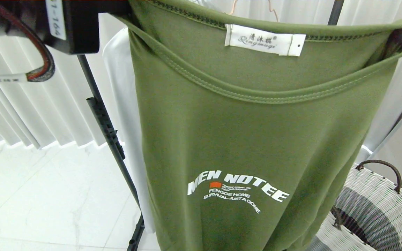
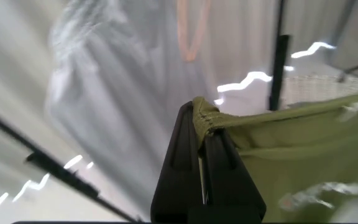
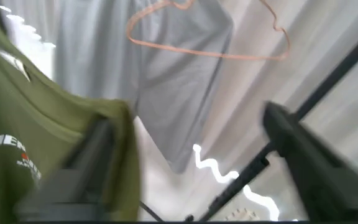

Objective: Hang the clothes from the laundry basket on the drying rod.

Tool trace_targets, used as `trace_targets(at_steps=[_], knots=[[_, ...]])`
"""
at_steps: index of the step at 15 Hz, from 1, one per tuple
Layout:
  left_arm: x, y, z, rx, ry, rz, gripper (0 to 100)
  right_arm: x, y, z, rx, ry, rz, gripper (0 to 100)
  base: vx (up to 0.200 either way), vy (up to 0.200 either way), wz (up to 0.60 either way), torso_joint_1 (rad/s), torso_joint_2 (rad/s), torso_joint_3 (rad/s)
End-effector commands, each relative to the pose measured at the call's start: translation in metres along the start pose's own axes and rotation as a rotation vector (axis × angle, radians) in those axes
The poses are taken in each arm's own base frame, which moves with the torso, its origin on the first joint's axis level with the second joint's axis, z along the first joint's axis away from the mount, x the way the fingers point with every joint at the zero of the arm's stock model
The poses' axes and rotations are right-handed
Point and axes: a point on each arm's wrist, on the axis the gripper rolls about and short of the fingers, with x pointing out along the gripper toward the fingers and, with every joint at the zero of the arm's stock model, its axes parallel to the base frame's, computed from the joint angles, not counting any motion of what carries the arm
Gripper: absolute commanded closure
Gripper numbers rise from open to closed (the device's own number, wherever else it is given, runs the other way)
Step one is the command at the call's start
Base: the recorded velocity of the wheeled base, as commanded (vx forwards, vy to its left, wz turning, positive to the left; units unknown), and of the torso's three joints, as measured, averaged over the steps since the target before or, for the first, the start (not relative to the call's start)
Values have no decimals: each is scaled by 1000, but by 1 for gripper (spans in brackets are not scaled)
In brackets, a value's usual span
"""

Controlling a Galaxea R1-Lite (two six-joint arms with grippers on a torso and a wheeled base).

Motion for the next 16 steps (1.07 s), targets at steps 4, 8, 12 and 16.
trace_targets(at_steps=[4, 8, 12, 16], knots=[[10, 11, -8, 7, 47, 99, 100, -15, -6, 0, 7, -17, -14, 0, 0, 0, 0, 0, 0, 0], [14, 19, -9, -10, 45, 150, 100, -14, -6, -1, 6, -19, -3, 0, 0, 0, 0, 0, 0, 0], [14, 25, -9, -7, 38, 174, 100, -7, -21, -23, -50, 141, -205, 0, 0, 0, 0, 0, 0, 0], [9, 38, -12, 47, 49, 214, 100, -7, -41, -33, -123, 237, -371, 0, 0, 0, 0, 0, 0, 0]])
